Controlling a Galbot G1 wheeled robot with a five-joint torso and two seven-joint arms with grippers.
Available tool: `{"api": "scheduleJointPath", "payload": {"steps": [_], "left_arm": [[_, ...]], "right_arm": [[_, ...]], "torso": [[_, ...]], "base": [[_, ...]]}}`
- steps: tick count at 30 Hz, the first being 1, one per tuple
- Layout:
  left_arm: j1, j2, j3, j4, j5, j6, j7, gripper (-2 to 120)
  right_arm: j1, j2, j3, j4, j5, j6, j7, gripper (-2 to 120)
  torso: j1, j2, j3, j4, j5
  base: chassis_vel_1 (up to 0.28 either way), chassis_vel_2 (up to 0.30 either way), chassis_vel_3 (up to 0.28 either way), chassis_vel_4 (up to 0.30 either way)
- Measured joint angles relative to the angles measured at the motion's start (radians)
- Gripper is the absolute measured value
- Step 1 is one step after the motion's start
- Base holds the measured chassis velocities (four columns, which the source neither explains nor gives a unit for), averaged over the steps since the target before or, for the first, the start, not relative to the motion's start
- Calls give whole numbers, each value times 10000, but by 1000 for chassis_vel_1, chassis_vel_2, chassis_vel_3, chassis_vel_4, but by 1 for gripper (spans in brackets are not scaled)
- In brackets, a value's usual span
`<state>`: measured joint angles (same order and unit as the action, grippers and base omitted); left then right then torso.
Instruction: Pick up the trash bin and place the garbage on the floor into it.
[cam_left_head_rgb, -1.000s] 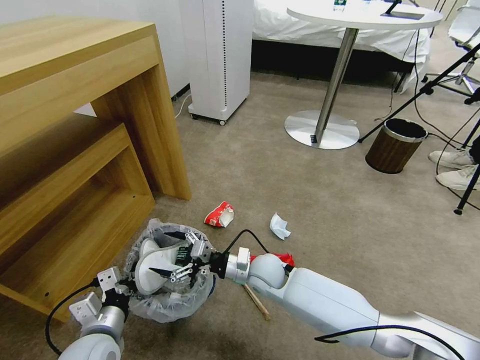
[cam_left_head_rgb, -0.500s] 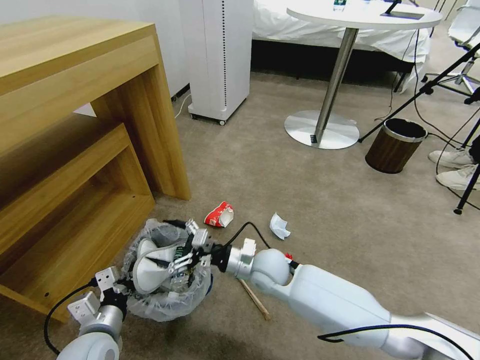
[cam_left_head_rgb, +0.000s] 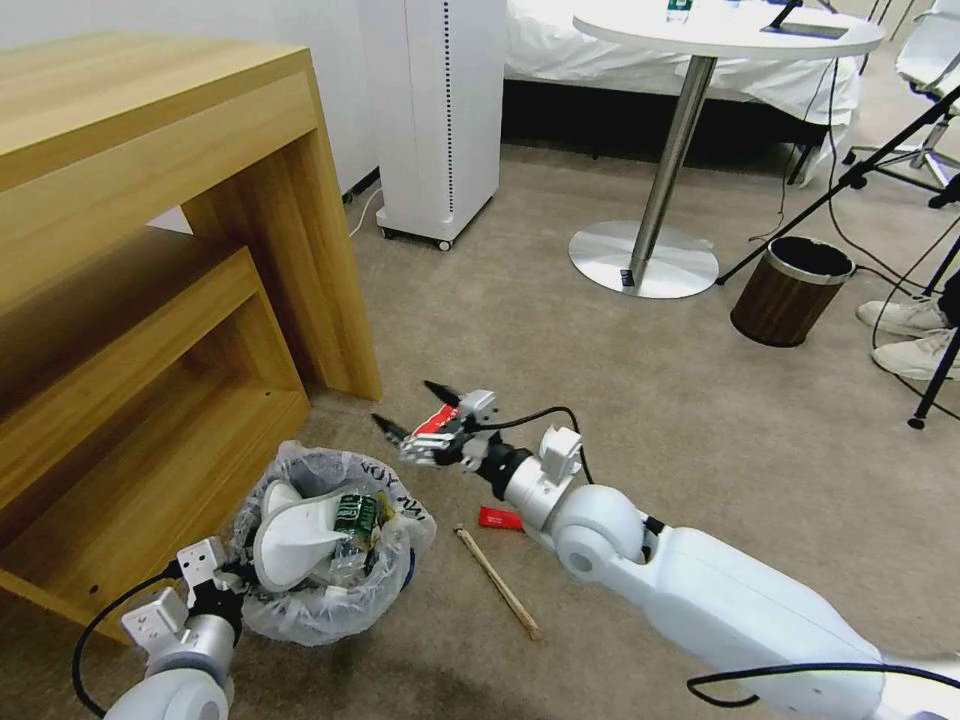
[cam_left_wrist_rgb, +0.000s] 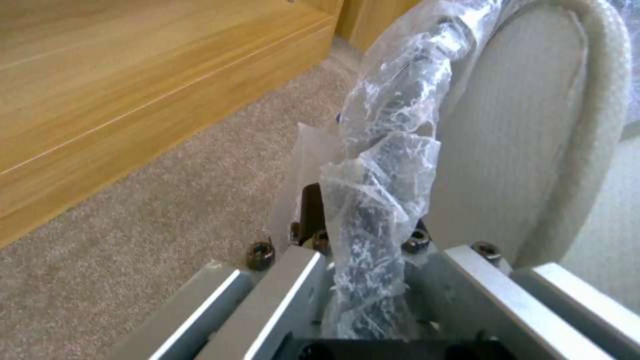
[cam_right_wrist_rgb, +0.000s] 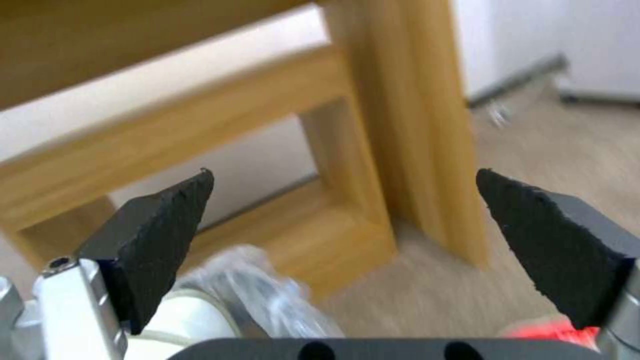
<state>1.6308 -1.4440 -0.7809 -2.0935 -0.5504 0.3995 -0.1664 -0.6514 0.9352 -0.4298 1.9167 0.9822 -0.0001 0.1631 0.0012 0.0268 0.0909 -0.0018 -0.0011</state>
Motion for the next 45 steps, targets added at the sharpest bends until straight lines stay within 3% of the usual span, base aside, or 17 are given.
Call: {"api": "scheduleJointPath", "payload": {"steps": [3, 16, 23, 33, 36, 40, 45], "left_arm": [[-2, 41, 8, 6, -16, -1, 0, 1], [48, 198, 13, -66, -112, -1, 3, 1], [83, 219, 31, -146, -108, -1, 3, 1], [156, 177, 29, -197, -84, 2, 2, 1], [166, 116, 8, -151, -48, -28, 7, 1], [109, 37, 35, -74, 11, -46, 15, 1], [3, 28, 94, 39, 27, -46, 18, 1]], "right_arm": [[-634, -265, 373, 359, 451, -650, 930, 100], [-2943, -942, 1670, 602, 402, -1197, 1507, 100], [-3447, -1114, 2030, 514, 400, -1848, 1814, 100], [-3347, -1161, 1618, -169, 504, -3101, 1552, 100], [-2960, -1024, 1167, -488, 1197, -4322, 2214, 100], [-2572, -795, 824, -871, 1653, -5230, 2738, 100], [-2355, -750, 651, -1195, 1701, -5621, 2852, 100]], "torso": [[0, 0, 0, 0, -1], [0, 0, -1, -1, 0], [0, 0, 0, 0, 0], [0, 0, 1, -1, -2], [0, 0, 1, 0, -2], [0, 0, 1, 2, 0], [0, 0, 1, -1, -4]], "base": [[0, 0, 0, 0], [0, 0, 0, 0], [0, 0, 0, 0], [0, 0, 0, 0], [0, 0, 0, 0], [0, 0, 0, 0], [0, 0, 0, 0]]}}
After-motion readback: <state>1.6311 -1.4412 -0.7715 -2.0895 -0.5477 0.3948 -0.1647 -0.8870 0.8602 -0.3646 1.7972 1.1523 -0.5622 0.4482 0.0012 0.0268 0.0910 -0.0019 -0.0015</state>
